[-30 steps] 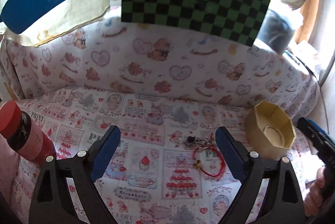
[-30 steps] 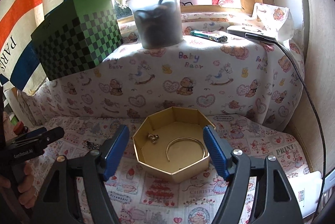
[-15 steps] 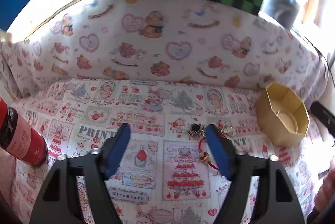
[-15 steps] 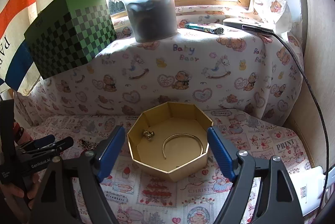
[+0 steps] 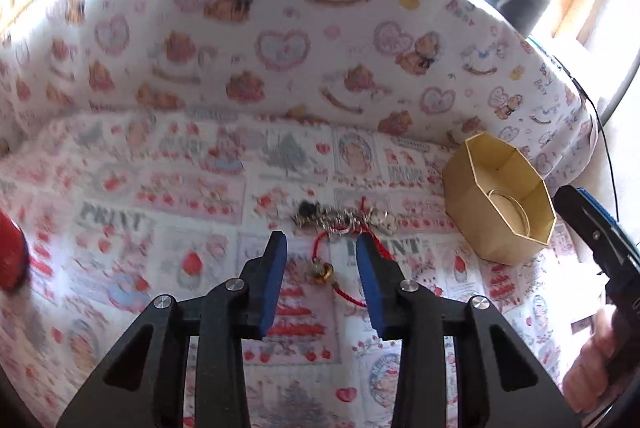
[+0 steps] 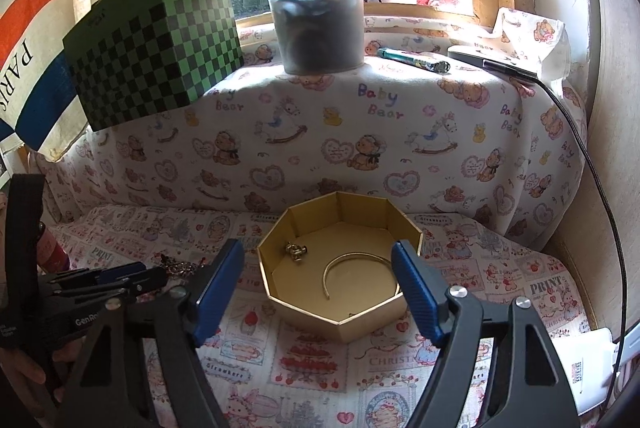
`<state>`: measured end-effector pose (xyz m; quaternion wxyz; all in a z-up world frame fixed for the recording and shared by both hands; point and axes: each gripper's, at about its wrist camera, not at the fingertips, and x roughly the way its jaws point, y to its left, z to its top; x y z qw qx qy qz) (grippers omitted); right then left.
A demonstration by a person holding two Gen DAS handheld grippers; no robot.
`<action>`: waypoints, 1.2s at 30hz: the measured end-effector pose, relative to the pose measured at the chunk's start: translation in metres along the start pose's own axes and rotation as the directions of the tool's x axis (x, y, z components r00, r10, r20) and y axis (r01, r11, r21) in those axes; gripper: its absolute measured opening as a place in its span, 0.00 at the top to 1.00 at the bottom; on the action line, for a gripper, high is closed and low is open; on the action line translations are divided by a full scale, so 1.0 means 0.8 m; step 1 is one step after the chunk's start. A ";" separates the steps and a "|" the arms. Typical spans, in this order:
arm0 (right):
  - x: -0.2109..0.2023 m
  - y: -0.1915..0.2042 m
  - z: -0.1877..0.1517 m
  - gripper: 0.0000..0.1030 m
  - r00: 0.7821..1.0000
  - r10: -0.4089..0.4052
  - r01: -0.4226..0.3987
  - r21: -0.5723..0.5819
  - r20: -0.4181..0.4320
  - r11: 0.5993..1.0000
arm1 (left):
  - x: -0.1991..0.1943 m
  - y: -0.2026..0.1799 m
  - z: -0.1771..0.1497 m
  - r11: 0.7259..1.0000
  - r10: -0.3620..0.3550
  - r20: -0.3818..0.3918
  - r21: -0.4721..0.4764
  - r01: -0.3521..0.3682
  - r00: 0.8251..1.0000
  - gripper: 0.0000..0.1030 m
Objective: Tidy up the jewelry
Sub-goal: 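Grasp the red string bracelet from the pile with the left tool, then lift the red string bracelet with the left tool toward the box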
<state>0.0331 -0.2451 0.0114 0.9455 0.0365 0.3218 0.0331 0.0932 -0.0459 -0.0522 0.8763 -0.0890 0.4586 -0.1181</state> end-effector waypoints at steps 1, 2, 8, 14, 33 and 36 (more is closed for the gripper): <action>0.000 0.002 0.000 0.36 1.000 0.003 -0.003 -0.005 -0.003 1.000 | 0.001 0.000 -0.001 1.000 0.000 -0.003 -0.004 0.000 1.000 0.69; 0.000 0.003 -0.001 0.39 1.000 0.006 -0.006 -0.010 -0.006 1.000 | 0.001 -0.004 -0.001 1.000 0.022 -0.001 0.015 -0.022 1.000 0.77; 0.001 0.012 -0.005 0.63 1.000 0.003 -0.004 -0.043 -0.008 0.999 | 0.008 -0.023 -0.005 0.987 0.114 -0.012 0.118 -0.112 0.993 0.91; 0.002 0.001 -0.007 0.73 0.998 -0.057 0.057 0.033 0.013 0.998 | 0.001 -0.029 0.001 0.974 0.184 0.049 0.124 -0.188 0.982 0.91; -0.003 0.011 -0.005 0.77 0.985 0.171 -0.170 0.048 -0.004 0.984 | -0.132 0.024 0.025 1.000 0.016 0.341 -0.008 -0.015 0.940 0.92; -0.010 0.021 -0.004 0.77 0.951 0.303 -0.301 0.055 -0.051 0.952 | -0.133 0.023 0.024 0.986 0.162 0.384 -0.033 -0.162 0.909 0.91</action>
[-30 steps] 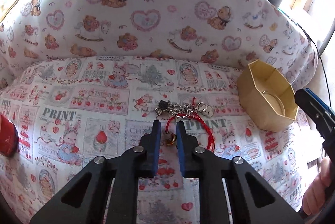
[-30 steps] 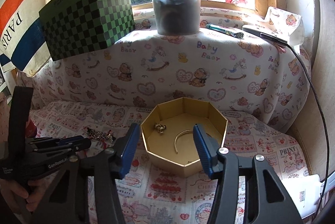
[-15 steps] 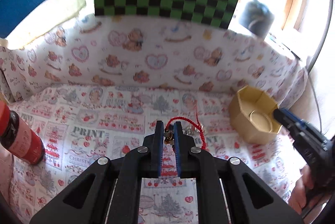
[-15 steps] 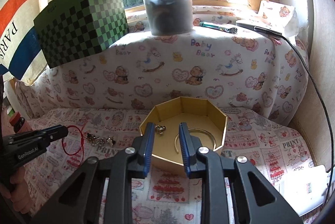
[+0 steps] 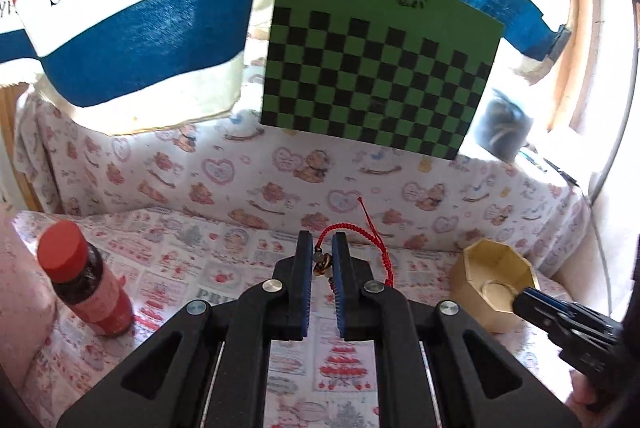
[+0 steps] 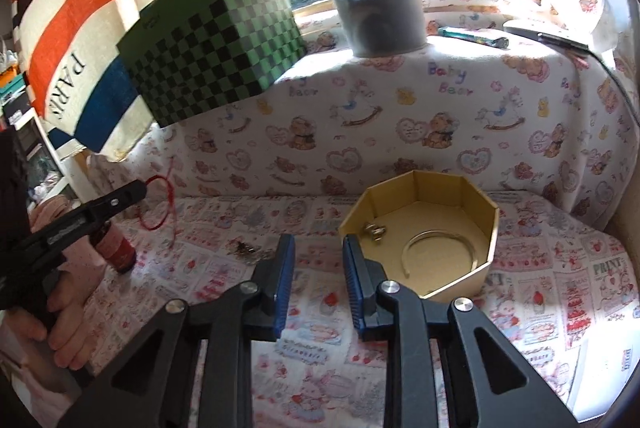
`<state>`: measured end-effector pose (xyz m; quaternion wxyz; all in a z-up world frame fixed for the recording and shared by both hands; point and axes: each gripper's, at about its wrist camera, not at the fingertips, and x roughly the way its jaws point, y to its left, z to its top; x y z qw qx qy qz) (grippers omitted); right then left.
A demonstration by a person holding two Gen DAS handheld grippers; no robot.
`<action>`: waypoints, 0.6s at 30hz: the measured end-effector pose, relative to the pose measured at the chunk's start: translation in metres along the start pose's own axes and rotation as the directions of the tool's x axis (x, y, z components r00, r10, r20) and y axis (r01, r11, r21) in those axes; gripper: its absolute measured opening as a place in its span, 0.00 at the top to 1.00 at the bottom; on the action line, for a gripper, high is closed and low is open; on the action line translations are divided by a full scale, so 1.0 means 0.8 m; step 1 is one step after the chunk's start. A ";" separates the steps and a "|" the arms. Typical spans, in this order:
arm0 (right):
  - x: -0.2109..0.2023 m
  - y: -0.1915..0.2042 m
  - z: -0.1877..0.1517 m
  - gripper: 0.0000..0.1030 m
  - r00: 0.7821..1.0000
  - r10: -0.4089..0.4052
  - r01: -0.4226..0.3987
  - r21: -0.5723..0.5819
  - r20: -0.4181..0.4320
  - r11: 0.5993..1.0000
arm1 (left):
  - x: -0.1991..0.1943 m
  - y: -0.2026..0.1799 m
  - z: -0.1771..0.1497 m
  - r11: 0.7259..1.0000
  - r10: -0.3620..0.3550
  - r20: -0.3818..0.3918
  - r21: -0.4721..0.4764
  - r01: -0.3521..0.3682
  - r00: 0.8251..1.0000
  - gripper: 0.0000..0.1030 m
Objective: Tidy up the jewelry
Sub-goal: 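Lift the red string bracelet with the left tool toward the box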
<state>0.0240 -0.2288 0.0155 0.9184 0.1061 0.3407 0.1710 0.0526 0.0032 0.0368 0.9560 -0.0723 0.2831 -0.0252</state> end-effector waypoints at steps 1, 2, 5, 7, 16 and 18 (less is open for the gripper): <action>-0.003 0.009 -0.001 0.77 0.999 0.041 -0.041 -0.017 -0.004 0.999 | 0.004 0.001 -0.001 0.999 0.040 0.003 0.009 -0.040 0.999 0.91; -0.003 0.019 -0.002 0.77 0.999 0.053 -0.054 -0.041 -0.005 0.998 | 0.010 0.004 -0.001 0.999 0.045 -0.004 0.006 -0.044 0.999 0.91; 0.014 0.050 -0.004 0.77 0.999 0.014 -0.018 -0.104 -0.041 0.994 | 0.024 0.020 -0.001 0.999 -0.001 -0.054 -0.050 -0.002 0.999 0.91; 0.038 0.062 -0.002 0.77 0.995 -0.036 0.025 -0.117 -0.095 0.993 | 0.031 0.029 -0.002 0.997 -0.006 -0.070 -0.076 0.000 0.998 0.91; 0.142 0.051 0.007 0.85 0.956 -0.152 0.149 -0.033 -0.252 0.988 | 0.030 0.053 -0.001 0.989 0.085 -0.061 -0.113 -0.092 0.994 0.91; 0.150 0.047 0.007 0.88 0.952 -0.169 0.168 -0.027 -0.256 0.985 | 0.025 0.055 0.002 0.989 0.068 -0.053 -0.130 -0.074 0.996 0.91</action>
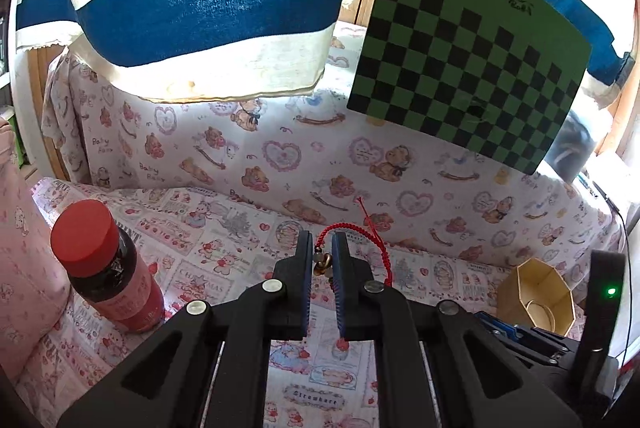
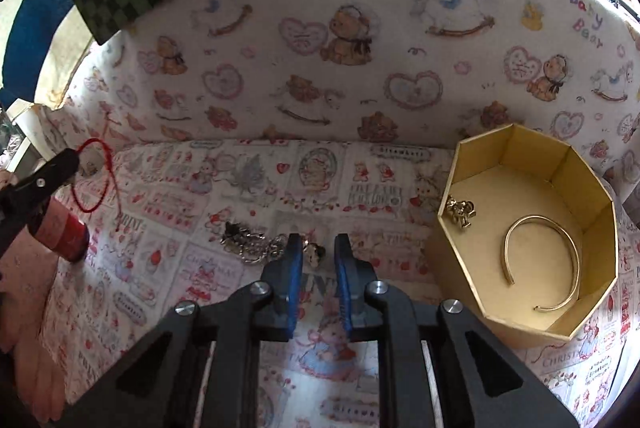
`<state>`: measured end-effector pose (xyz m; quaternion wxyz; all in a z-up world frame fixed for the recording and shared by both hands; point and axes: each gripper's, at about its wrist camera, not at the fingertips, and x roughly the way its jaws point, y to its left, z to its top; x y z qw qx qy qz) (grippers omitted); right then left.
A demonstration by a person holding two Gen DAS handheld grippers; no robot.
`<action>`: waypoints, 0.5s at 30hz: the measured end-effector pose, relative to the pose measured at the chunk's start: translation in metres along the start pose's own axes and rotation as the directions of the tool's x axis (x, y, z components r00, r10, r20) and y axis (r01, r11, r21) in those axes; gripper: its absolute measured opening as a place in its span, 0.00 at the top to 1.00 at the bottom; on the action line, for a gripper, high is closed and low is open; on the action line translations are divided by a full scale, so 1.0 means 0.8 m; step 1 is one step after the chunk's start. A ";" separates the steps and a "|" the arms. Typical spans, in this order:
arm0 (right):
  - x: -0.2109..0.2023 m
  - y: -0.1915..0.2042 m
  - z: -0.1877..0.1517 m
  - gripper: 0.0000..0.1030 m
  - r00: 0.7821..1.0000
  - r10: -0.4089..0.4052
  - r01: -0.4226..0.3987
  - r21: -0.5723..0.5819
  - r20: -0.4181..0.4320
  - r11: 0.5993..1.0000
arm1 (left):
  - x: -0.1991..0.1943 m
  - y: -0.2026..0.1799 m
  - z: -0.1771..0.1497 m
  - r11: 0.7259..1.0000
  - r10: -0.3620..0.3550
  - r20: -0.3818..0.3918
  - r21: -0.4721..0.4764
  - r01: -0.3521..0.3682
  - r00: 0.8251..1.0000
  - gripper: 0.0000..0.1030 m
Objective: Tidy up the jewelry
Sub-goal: 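Lift the red string bracelet with the left tool toward the box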
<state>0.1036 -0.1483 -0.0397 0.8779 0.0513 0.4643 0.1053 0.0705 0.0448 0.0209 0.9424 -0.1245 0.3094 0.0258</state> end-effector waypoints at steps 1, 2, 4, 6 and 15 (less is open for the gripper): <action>0.003 -0.001 0.000 0.90 1.000 0.002 -0.002 0.000 -0.008 1.000 | -0.002 0.001 0.001 1.000 -0.008 0.001 -0.006 0.008 1.000 0.91; 0.005 -0.002 -0.001 0.90 1.000 0.004 -0.004 -0.006 -0.012 1.000 | -0.003 0.001 0.002 1.000 -0.013 0.003 -0.012 0.013 1.000 0.91; 0.006 -0.003 -0.001 0.91 1.000 0.006 -0.006 -0.009 -0.006 1.000 | -0.005 0.000 0.002 1.000 -0.016 0.005 -0.014 0.016 1.000 0.91; 0.007 -0.004 0.001 0.92 1.000 0.030 -0.031 -0.005 -0.007 1.000 | -0.005 -0.002 0.002 1.000 -0.017 0.006 -0.012 0.017 1.000 0.91; -0.002 -0.017 0.001 0.96 0.995 0.100 -0.100 0.014 0.022 0.995 | -0.006 0.000 0.002 0.998 -0.053 -0.007 -0.037 0.053 0.999 0.91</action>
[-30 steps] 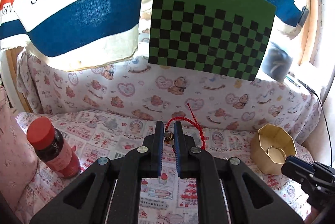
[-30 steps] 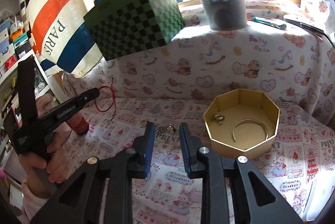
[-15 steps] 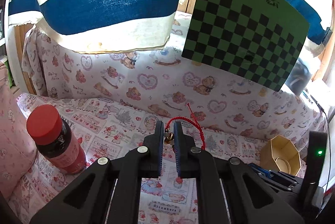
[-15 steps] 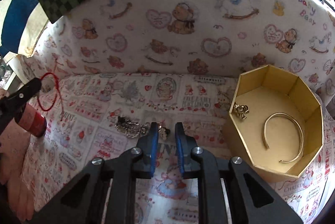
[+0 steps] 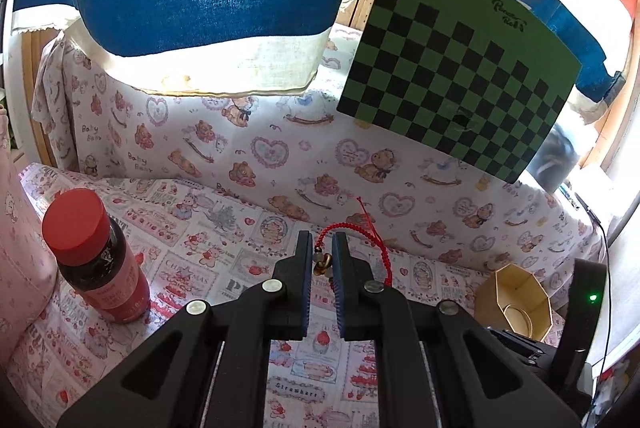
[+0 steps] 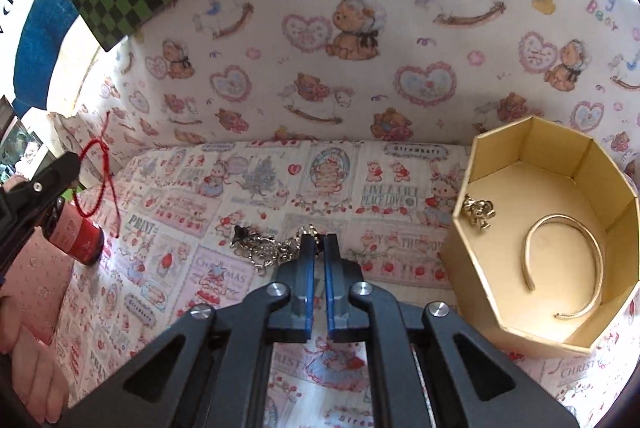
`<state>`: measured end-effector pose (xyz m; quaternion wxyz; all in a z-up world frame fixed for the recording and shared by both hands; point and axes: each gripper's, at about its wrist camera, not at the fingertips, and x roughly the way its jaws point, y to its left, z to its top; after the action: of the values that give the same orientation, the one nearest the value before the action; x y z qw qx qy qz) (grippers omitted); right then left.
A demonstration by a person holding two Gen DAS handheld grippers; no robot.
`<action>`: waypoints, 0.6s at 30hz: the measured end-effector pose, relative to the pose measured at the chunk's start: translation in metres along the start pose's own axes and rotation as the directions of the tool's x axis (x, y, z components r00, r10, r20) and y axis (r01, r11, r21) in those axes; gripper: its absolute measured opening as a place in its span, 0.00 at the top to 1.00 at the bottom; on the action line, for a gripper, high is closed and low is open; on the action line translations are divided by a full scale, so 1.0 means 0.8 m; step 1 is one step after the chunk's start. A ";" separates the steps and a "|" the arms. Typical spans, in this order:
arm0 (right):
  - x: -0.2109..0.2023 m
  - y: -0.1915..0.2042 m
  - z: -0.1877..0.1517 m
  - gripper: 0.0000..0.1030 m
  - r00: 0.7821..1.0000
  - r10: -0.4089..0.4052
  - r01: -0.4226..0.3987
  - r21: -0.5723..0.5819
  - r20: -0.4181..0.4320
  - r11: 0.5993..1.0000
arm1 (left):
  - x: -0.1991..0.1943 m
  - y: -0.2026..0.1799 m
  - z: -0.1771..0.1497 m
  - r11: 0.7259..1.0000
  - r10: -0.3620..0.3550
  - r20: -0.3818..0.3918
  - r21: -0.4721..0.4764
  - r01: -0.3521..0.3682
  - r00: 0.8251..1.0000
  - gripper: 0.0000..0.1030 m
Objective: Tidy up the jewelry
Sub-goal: 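Lift the red string bracelet with the left tool toward the box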
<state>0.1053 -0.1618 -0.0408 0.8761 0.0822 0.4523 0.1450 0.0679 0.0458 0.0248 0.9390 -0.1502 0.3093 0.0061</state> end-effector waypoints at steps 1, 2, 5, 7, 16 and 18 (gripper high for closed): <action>-0.009 -0.001 0.000 0.96 1.000 0.009 -0.009 -0.002 0.011 1.000 | -0.002 -0.002 0.000 1.000 -0.001 0.008 0.005 0.001 1.000 0.91; -0.019 -0.002 -0.001 0.96 1.000 0.019 -0.019 -0.001 0.023 1.000 | -0.004 -0.003 0.000 1.000 -0.009 0.014 0.010 0.009 1.000 0.91; -0.051 -0.006 -0.006 0.96 0.997 0.059 -0.058 -0.007 0.052 0.998 | -0.013 -0.009 -0.001 0.999 -0.043 0.037 0.024 0.042 0.998 0.91; -0.072 -0.011 -0.010 0.96 0.995 0.074 -0.072 -0.019 0.065 0.997 | -0.021 -0.014 -0.001 0.997 -0.063 0.057 0.044 0.061 0.996 0.91; -0.136 -0.063 -0.023 0.96 0.976 0.167 -0.176 0.056 0.136 0.983 | -0.034 -0.047 -0.012 0.985 -0.129 0.091 0.127 0.117 0.987 0.91; -0.145 -0.081 -0.024 0.96 0.976 0.145 -0.160 0.089 0.163 0.983 | -0.032 -0.054 -0.017 0.981 -0.150 0.071 0.135 0.139 0.986 0.91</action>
<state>0.0377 -0.2607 0.0192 0.8898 0.1723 0.3814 0.1818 0.0437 0.0028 0.0415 0.9564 -0.1104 0.2592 -0.0763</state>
